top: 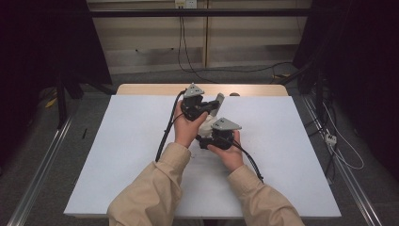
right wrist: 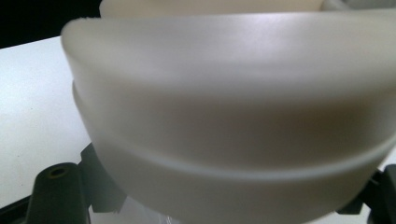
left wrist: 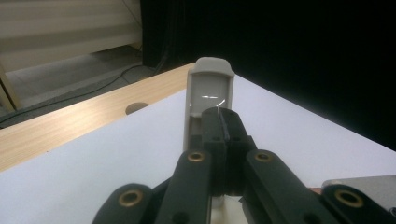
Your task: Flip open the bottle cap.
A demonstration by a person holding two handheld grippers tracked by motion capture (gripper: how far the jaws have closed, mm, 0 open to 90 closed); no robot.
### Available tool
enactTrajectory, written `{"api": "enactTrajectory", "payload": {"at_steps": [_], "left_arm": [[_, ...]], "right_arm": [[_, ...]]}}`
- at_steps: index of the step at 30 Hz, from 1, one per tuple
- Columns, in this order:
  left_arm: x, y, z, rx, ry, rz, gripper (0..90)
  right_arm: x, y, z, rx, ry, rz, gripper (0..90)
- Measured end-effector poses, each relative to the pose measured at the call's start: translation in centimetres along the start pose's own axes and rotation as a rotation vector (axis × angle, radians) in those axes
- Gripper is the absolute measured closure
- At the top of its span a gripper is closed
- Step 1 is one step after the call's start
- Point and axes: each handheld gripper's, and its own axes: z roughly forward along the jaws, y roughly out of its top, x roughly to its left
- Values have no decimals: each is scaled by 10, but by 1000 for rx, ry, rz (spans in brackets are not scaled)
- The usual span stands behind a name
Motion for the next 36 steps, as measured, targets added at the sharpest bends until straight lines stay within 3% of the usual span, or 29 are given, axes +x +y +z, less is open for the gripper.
{"api": "enactTrajectory", "payload": {"at_steps": [36], "left_arm": [[2,1,13,34,1,4,900]], "right_arm": [[0,0,0,2,-1,2,189]]}}
